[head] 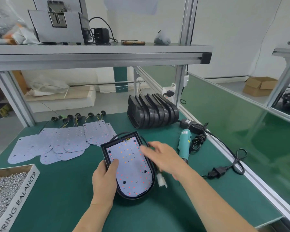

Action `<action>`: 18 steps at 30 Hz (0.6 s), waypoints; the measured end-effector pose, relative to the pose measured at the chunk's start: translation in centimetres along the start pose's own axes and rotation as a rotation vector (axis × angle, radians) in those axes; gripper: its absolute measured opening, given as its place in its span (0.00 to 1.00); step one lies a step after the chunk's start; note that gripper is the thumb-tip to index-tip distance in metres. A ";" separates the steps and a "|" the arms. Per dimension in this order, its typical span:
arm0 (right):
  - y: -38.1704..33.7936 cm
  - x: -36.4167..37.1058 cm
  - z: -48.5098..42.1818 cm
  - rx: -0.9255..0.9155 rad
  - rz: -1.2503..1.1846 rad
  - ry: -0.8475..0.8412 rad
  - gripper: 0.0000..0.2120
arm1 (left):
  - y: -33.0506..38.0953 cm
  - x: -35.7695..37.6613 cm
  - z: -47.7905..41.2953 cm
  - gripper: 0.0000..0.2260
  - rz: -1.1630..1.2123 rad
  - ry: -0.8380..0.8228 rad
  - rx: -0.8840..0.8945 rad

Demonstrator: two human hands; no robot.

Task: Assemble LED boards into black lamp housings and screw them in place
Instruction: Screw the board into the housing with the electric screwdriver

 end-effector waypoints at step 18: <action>4.5 -18.6 4.9 -0.146 -0.425 0.656 0.15 | 0.9 0.1 0.6 0.18 -0.089 -0.023 0.055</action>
Point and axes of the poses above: each hand's wrist, its own z-axis away from the middle knuckle, its own x-axis out of the palm, y = z × x, the point moved 9 cm from there along -z, towards the middle knuckle, and after that the axes turned 6 degrees about -z, right-handed, at the moved point
